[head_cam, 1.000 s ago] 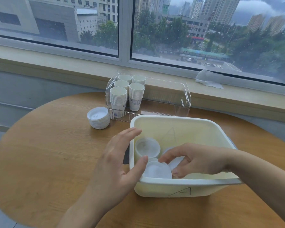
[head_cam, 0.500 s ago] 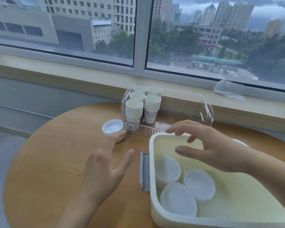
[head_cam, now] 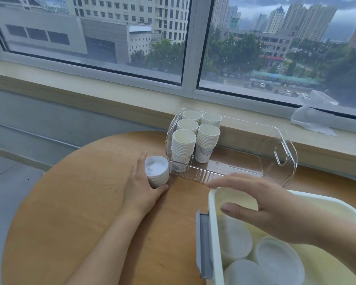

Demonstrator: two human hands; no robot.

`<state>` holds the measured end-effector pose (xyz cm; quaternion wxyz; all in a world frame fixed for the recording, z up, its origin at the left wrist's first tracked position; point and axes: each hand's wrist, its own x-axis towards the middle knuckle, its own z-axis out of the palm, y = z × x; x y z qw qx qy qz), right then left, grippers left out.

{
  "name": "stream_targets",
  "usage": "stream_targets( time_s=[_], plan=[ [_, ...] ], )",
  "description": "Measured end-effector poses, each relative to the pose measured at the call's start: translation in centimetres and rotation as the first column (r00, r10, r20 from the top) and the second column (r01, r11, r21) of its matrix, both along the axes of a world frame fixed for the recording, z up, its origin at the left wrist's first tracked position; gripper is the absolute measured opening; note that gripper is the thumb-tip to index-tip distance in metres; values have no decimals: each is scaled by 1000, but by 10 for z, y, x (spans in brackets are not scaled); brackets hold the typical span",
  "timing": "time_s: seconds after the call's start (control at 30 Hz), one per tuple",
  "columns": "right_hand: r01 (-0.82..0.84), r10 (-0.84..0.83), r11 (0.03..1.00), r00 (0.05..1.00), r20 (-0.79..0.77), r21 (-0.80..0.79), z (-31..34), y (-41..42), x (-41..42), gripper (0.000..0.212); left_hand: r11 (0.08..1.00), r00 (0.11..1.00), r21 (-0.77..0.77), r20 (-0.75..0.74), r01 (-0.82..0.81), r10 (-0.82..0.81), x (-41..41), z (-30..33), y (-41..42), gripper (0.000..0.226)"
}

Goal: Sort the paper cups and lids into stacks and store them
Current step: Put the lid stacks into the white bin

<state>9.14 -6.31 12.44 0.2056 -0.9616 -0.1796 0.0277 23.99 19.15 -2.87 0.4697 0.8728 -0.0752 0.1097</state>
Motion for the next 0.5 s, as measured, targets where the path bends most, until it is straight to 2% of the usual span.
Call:
stream_targets(
  time_s=[0.27, 0.4, 0.5],
  plan=[
    [2, -2, 1000, 1000, -6, -11, 1, 2, -1, 41, 1000, 996, -13, 94, -1, 3, -23, 7, 9, 104],
    [29, -35, 992, 998, 50, 121, 6, 8, -5, 43, 996, 976, -72, 215, 45, -29, -56, 37, 4, 104],
    [52, -83, 960, 991, 101, 276, 15, 14, -9, 41, 992, 934, -43, 345, 115, -94, -84, 78, -8, 102]
  ],
)
